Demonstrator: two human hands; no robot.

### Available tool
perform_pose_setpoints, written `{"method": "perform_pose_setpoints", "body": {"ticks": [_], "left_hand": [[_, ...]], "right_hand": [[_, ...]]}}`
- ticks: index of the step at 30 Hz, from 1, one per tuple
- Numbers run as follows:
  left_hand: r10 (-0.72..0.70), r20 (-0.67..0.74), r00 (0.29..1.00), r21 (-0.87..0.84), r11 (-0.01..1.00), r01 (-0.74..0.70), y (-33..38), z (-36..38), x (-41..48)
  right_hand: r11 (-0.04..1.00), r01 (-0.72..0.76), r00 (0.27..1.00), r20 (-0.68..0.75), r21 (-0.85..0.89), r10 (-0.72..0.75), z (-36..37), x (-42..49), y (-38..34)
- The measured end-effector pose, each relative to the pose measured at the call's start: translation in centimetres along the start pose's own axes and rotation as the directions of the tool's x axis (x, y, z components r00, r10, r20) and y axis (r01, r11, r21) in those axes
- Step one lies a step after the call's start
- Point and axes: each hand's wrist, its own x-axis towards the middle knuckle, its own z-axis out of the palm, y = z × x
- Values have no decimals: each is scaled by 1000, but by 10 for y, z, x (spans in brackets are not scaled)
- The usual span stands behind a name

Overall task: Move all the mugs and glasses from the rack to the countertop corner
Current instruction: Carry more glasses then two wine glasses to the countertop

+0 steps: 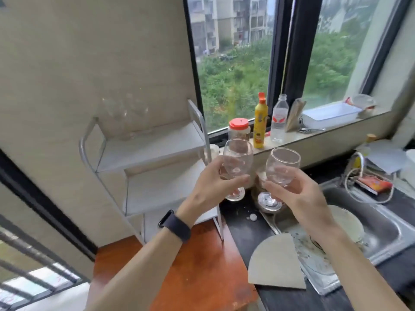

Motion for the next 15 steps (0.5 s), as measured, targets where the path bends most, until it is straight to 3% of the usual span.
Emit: {"method": "perform_pose_setpoints", "body": {"ticks": [7, 15], "left_hand": [[19, 318, 948, -84, 996, 8, 29, 181, -1], [115, 599, 793, -181, 984, -7, 111, 436, -50]], "right_hand": [[993, -88, 942, -330, -79, 57, -164, -81, 19], [969, -214, 768, -635, -123, 89, -381, -243, 16]]}}
